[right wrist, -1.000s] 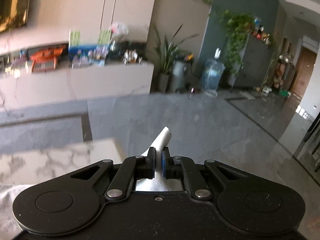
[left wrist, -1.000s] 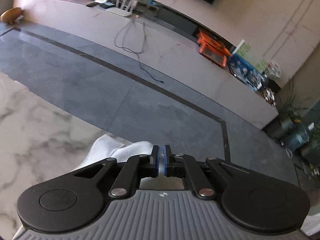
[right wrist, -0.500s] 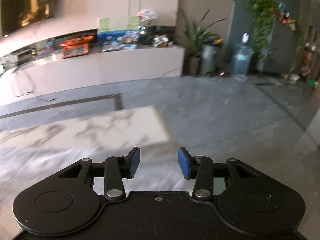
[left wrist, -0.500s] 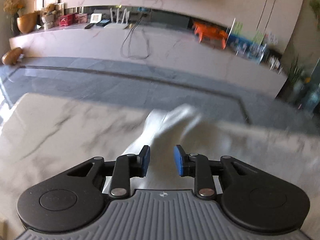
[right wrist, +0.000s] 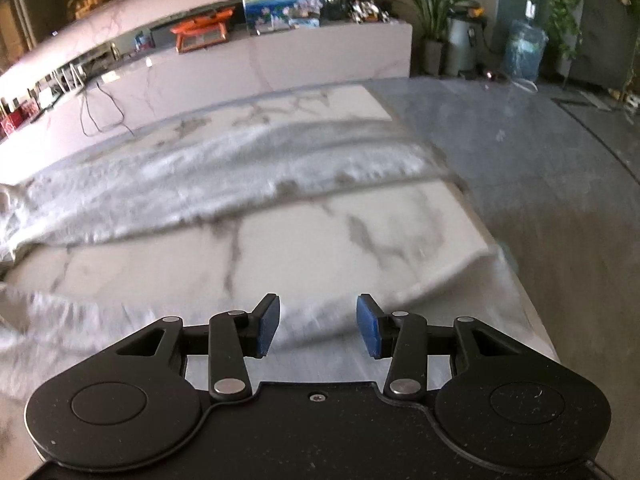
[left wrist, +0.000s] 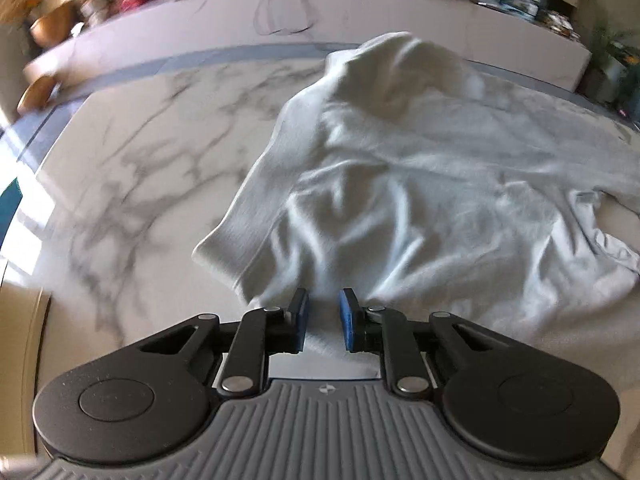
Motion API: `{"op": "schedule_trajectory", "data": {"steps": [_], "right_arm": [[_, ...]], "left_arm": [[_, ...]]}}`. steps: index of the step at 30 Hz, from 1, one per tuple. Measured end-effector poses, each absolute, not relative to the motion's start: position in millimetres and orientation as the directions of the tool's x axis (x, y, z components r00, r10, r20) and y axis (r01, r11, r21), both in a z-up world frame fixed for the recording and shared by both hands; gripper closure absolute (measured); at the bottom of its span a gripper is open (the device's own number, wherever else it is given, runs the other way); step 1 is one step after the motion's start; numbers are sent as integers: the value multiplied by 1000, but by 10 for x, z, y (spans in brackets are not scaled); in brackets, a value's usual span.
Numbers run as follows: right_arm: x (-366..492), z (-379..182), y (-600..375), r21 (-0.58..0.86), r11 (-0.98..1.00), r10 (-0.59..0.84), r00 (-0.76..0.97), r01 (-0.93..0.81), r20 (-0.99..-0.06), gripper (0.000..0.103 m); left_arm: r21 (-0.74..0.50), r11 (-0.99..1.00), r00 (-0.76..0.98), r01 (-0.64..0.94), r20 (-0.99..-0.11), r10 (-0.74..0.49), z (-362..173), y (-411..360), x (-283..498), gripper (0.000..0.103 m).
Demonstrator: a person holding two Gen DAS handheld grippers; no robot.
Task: Fold clothes
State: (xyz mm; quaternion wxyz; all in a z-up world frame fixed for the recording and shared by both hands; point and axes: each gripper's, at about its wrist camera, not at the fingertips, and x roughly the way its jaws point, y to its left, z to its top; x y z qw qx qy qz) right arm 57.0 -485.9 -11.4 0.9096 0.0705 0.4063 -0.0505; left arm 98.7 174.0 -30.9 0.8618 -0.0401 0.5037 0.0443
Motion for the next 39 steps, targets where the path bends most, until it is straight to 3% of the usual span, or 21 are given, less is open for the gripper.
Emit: {"op": "schedule_trajectory", "data": {"steps": [7, 9, 13, 14, 16, 21, 31, 35, 37, 39], "right_arm": [[220, -171, -5038, 110, 981, -22, 662, 157, -750, 62], [201, -188, -5066, 102, 979, -42, 666, 176, -745, 62], [204, -214, -5184, 104, 966, -81, 656, 239, -751, 62], [198, -219, -5188, 104, 965, -83, 654, 242, -752, 62], [187, -218, -5178, 86, 965, -99, 651, 246, -753, 62], [155, -208, -5190, 62, 964, -126, 651, 258, -748, 61], [190, -227, -5329, 23, 956, -179, 641, 293, -746, 61], [201, -227, -5424, 4, 949, -207, 633, 315, -746, 61], [206, -231, -5460, -2, 946, -216, 627, 324, -748, 61], [203, -232, -5502, -1, 942, -224, 626, 336, -747, 61]], "left_arm": [[35, 986, 439, -162, -892, 104, -251, 1818, 635, 91], [23, 989, 452, -147, -888, 87, -240, 1850, 564, 97], [-92, 983, 531, -160, -847, 7, -159, 1976, 443, 96], [-105, 980, 545, -171, -838, 5, -151, 1994, 422, 94], [-169, 963, 574, -210, -819, -19, -71, 2071, 460, 75], [-140, 950, 618, -279, -783, 66, 52, 2168, 699, 62], [-101, 915, 509, -390, -852, 123, -307, 2275, 1128, 61], [-93, 929, 534, -357, -837, 121, -318, 2228, 1105, 76], [-51, 935, 528, -351, -836, 152, -300, 2179, 1108, 93], [-28, 939, 519, -343, -839, 164, -278, 2143, 1114, 94]]}}
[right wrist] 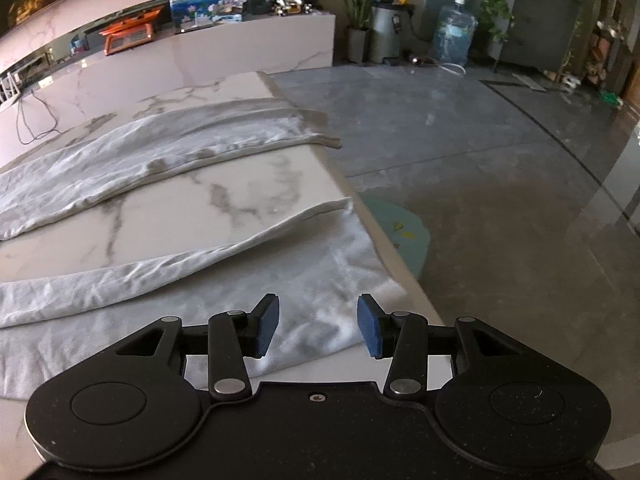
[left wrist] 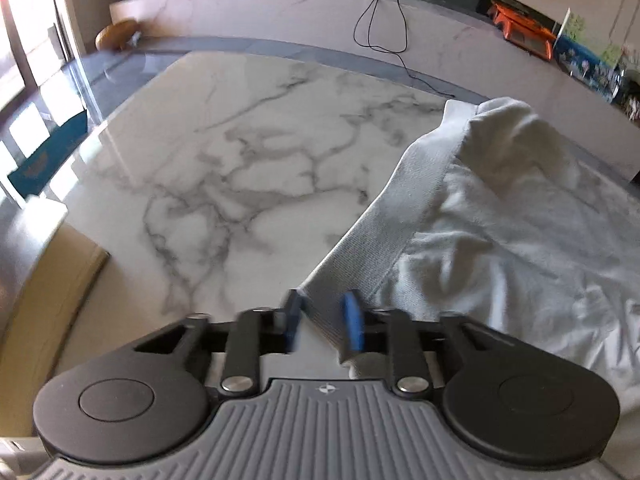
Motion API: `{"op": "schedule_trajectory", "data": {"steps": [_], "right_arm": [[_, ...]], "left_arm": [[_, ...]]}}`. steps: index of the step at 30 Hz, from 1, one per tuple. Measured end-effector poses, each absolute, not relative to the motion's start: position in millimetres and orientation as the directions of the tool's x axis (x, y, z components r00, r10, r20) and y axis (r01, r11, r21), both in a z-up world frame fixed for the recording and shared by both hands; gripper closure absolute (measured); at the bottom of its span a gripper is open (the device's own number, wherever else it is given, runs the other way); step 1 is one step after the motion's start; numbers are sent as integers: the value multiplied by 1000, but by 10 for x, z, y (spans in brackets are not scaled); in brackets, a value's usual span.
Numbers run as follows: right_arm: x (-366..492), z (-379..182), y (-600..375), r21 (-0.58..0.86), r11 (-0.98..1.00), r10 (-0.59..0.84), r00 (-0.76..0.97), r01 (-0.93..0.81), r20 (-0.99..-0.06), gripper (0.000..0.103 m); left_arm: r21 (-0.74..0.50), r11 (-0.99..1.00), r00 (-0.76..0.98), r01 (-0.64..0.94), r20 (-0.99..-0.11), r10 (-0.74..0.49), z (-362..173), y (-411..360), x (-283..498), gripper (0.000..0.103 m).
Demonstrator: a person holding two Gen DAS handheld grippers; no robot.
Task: Fold clothes
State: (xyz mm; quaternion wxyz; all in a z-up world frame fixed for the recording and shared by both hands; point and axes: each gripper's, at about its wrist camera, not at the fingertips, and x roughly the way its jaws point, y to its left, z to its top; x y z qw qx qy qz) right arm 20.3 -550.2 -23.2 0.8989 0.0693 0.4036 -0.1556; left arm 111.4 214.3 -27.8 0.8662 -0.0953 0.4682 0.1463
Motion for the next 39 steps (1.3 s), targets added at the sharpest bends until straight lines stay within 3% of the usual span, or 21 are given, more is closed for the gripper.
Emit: {"op": "schedule_trajectory", "data": {"steps": [7, 20, 27, 30, 33, 36, 39], "right_arm": [[166, -250, -5811, 92, 908, -203, 622, 408, -756, 61], [171, -335, -5706, 97, 912, -189, 620, 398, -761, 62], [59, -181, -5000, 165, 976, 18, 705, 141, -709, 73], [37, -166, -4611, 179, 984, 111, 708, 23, -698, 78], [25, -193, -4067, 204, 972, 229, 696, -120, -681, 86], [9, -272, -3418, 206, 943, 332, 662, -263, -672, 90], [-4, -346, -2971, 168, 919, 370, 639, -356, -675, 90]], "left_arm": [[94, 947, 450, -306, -863, 231, -246, 2055, 982, 95], [210, 930, 348, -301, -884, 312, -269, 2242, 355, 95], [157, 927, 419, -340, -857, 299, -179, 2309, 191, 90], [78, 929, 534, -363, -799, 275, -5, 2229, 108, 71], [29, 958, 609, -284, -767, 204, 80, 1958, 113, 71], [0, 980, 639, -201, -758, 131, 19, 1676, 174, 84], [-10, 992, 662, -124, -746, 75, -113, 1414, 226, 88]]}}
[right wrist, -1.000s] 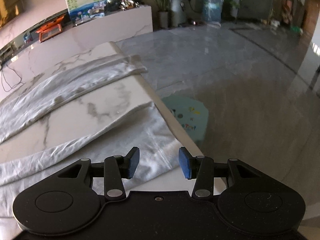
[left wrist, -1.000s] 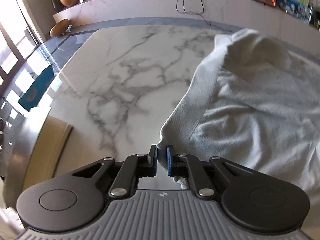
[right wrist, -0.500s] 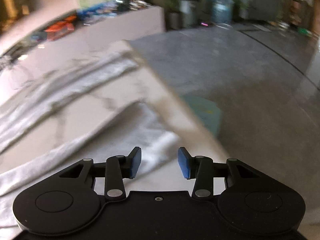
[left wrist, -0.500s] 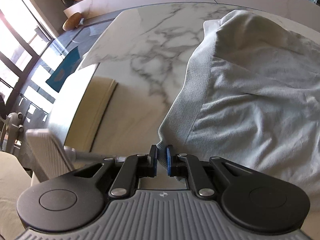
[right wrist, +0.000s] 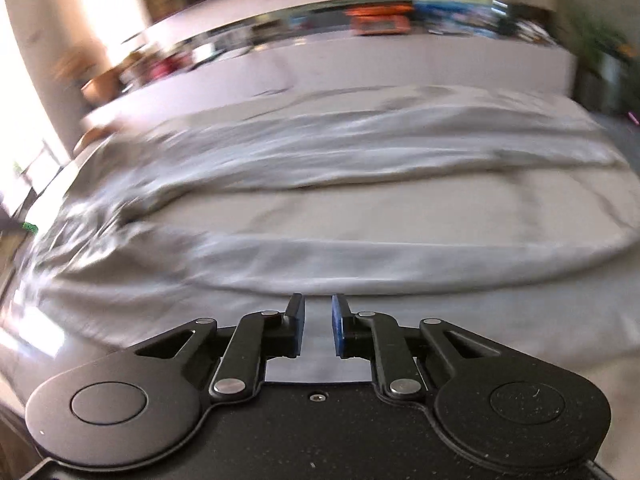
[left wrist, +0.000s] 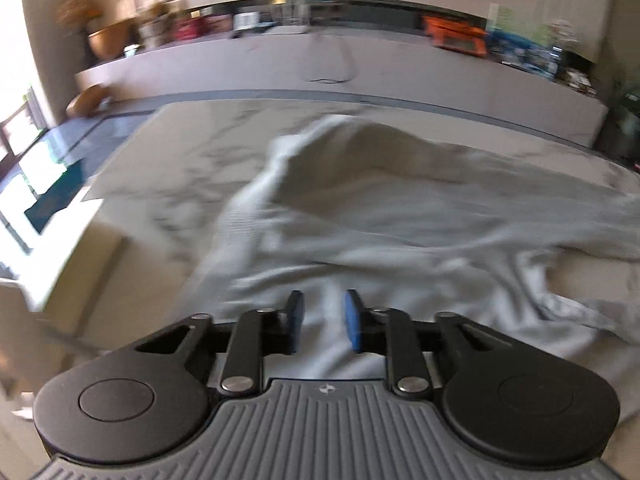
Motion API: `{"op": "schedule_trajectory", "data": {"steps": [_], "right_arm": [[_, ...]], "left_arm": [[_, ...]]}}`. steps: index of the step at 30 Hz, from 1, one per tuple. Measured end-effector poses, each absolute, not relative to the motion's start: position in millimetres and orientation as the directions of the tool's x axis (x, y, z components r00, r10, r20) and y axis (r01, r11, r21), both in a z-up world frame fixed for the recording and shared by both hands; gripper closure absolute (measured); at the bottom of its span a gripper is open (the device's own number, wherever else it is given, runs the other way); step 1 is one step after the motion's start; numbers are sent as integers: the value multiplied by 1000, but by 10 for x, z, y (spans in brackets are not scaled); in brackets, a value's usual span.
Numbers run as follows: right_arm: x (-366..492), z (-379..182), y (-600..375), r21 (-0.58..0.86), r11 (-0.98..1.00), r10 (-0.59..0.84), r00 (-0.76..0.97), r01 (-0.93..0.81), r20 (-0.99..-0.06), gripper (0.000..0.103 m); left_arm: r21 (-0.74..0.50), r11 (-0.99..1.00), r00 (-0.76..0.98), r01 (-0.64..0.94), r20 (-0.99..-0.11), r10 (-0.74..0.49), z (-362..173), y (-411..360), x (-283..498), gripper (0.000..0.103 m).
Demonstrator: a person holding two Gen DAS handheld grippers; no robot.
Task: Fold clothes
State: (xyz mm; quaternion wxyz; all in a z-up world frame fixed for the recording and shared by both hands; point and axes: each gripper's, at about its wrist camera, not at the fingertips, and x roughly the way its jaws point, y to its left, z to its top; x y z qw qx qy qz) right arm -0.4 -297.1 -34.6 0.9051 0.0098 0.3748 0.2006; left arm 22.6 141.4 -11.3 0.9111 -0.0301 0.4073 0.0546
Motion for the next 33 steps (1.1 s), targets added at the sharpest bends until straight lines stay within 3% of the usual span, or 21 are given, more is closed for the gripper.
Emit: {"op": "schedule_trajectory", "data": {"steps": [7, 20, 25, 28, 30, 33], "right_arm": [[108, -437, -2540, 141, 909, 378, 635, -392, -674, 90], [974, -335, -2540, 101, 957, 272, 711, -273, -649, 92], [870, -229, -2712, 102, 951, 288, 715, -293, -637, 92], [600, -262, -2707, 55, 918, 333, 687, -394, -645, 82], [440, -309, -2676, 24, 890, 358, 665, -456, -655, 70], [318, -385, -2596, -38, 858, 359, 651, -512, -669, 69]], "left_arm": [[3, 999, 658, -54, -752, 38, -445, 1115, 226, 89], [-7, 999, 667, -49, -744, 27, -450, 1133, 163, 88], [-16, 999, 673, -44, -739, 18, -455, 1149, 153, 88], [-14, 999, 672, -43, -741, 18, -449, 1144, 158, 88], [-12, 999, 669, -44, -743, 21, -445, 1139, 165, 88], [7, 999, 661, -46, -749, 36, -439, 1117, 167, 88]]}}
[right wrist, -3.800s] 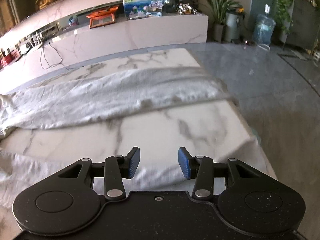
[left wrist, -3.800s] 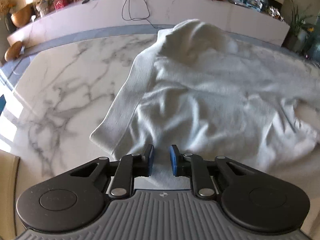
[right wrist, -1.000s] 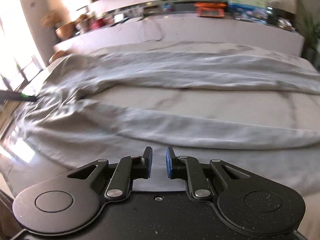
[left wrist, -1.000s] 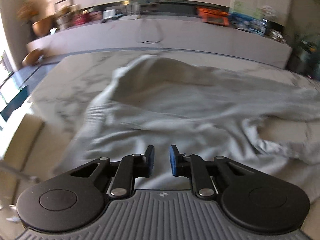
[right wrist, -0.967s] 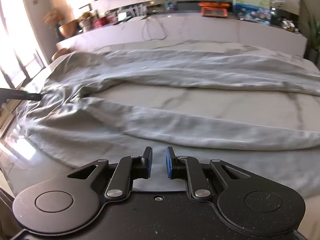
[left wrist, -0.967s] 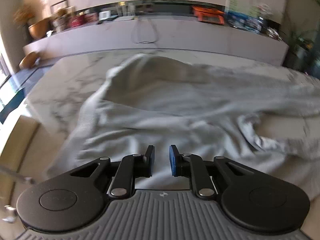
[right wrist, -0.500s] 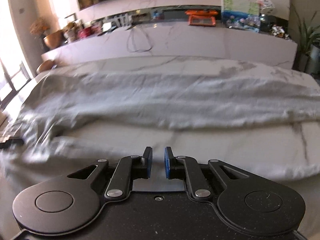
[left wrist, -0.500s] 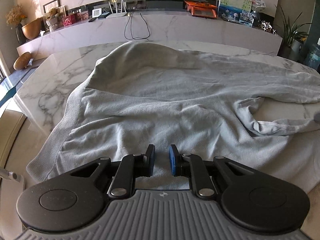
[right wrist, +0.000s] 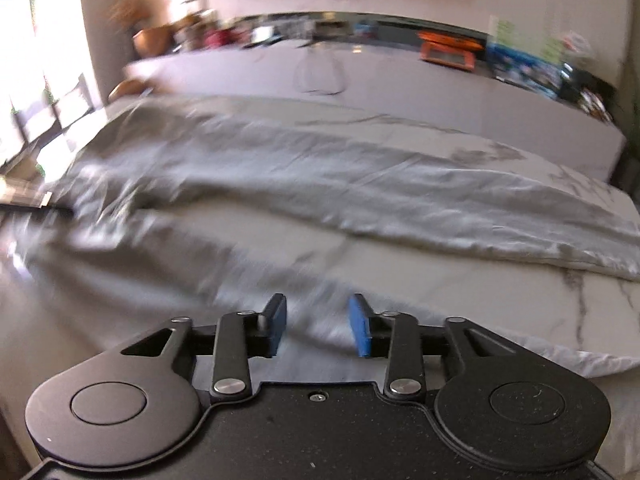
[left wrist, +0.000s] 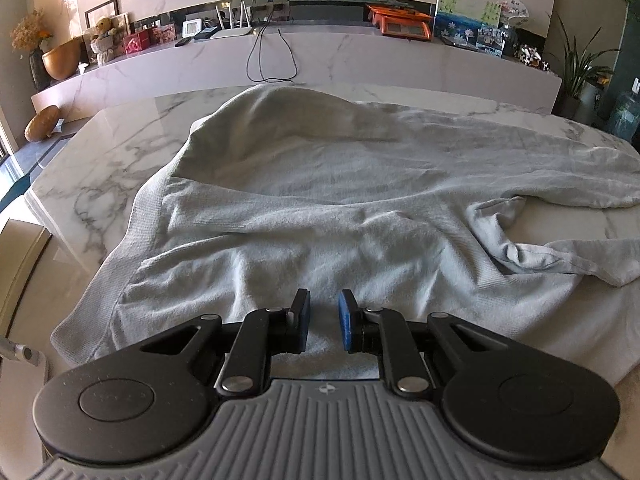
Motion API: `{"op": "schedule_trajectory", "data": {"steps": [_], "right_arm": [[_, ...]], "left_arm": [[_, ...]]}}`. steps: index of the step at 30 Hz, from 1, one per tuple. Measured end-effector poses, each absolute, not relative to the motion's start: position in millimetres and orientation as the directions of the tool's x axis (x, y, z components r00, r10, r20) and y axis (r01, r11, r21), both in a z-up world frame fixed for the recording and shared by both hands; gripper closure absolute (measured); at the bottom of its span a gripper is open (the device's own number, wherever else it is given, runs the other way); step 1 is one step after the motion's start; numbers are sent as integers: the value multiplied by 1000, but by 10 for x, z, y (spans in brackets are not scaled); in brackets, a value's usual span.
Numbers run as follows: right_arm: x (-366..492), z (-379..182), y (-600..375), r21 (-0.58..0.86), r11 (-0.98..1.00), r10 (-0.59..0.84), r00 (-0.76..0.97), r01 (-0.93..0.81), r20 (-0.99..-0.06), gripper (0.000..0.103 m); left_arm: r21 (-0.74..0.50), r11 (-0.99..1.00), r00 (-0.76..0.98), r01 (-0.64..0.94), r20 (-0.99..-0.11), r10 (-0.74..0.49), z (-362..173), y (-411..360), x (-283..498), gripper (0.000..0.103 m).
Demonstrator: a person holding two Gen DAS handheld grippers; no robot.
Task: Fold clothes
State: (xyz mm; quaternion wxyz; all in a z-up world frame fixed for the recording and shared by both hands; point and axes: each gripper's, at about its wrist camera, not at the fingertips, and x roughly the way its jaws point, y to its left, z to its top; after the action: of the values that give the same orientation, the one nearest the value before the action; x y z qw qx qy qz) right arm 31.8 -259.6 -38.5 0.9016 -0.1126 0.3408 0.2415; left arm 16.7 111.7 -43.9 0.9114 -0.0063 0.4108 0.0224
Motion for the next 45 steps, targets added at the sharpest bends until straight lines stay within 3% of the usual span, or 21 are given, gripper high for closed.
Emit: {"op": "schedule_trajectory", "data": {"steps": [7, 9, 19, 22, 25, 27, 29, 40, 43, 45], "right_arm": [[288, -487, -2399, -160, 808, 318, 648, -568, -692, 71], [333, -473, -2379, -164, 812, 308, 650, -560, -695, 99], [963, -280, -2458, -134, 894, 231, 696, -428, -680, 102], [1029, -254, -2526, -78, 893, 278, 680, -443, -678, 101], [884, -196, -2571, -24, 852, 376, 643, -523, -667, 94], [752, -198, -2525, -43, 816, 403, 620, -577, -673, 75], [614, -223, -2443, -70, 774, 424, 596, -630, -683, 66], [295, -396, -1787, -127, 663, 468, 541, -737, -699, 66], [313, -441, -1644, -166, 656, 444, 554, -737, -704, 72], [371, -428, -1621, -167, 667, 430, 559, -726, -709, 101]], "left_arm": [[14, 999, 645, -50, -763, 43, -424, 1110, 189, 88], [18, 999, 644, -49, -764, 45, -422, 1103, 192, 88], [16, 999, 639, -41, -768, 39, -417, 1119, 202, 88], [11, 999, 638, -39, -769, 33, -418, 1133, 205, 88], [11, 999, 637, -38, -770, 33, -418, 1135, 209, 88], [15, 999, 635, -38, -772, 36, -417, 1125, 215, 88], [16, 999, 633, -39, -774, 37, -415, 1122, 219, 88], [22, 999, 625, -30, -780, 36, -408, 1117, 226, 88], [21, 999, 623, -27, -782, 34, -410, 1127, 229, 88], [25, 999, 621, -25, -783, 35, -409, 1129, 227, 88]]}}
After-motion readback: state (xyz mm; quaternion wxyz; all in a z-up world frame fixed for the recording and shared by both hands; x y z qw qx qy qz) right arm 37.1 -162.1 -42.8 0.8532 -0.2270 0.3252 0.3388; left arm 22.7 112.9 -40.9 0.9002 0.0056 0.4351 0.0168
